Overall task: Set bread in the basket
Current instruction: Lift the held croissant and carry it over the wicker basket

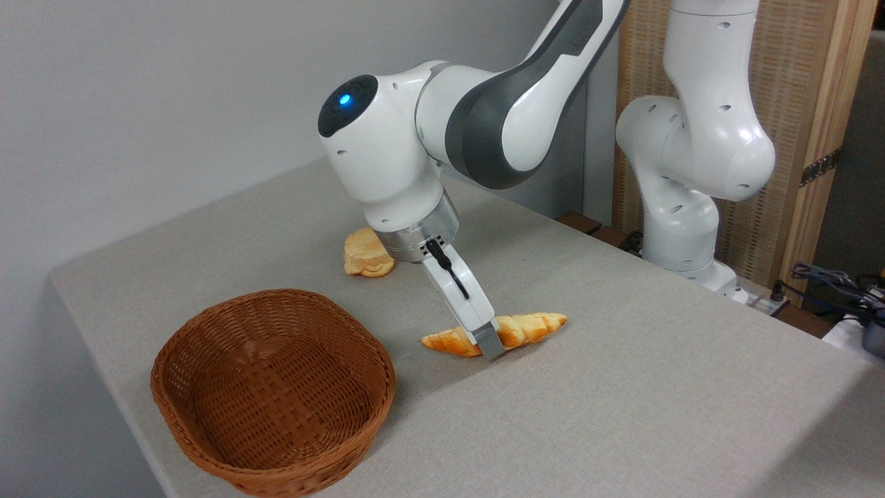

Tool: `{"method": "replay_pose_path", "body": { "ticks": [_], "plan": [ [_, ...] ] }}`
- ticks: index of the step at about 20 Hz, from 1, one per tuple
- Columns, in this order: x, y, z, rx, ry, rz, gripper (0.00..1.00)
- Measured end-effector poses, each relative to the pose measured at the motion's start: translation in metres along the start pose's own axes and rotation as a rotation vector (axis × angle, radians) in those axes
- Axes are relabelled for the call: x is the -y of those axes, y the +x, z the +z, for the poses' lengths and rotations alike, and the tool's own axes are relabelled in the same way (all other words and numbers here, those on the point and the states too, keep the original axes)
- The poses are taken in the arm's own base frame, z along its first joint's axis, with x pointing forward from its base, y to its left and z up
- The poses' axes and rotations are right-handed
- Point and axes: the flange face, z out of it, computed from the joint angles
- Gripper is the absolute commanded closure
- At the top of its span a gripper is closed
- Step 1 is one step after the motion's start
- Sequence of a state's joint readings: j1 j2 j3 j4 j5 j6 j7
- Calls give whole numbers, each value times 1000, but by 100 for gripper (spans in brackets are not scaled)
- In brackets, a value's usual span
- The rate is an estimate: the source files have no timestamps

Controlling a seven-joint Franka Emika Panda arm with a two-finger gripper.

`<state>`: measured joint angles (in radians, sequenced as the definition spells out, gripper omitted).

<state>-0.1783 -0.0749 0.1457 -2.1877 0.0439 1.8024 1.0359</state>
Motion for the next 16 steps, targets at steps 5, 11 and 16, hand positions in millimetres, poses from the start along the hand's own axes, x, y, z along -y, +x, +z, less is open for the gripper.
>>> {"method": "replay_pose_path", "body": {
  "ticks": [5,11,16],
  "plan": [
    [0,1,-4,-6,5,0,83],
    [9,3,-77,-154,96,-28,81],
    [19,7,-116,-261,210,-43,58]
  ]
}}
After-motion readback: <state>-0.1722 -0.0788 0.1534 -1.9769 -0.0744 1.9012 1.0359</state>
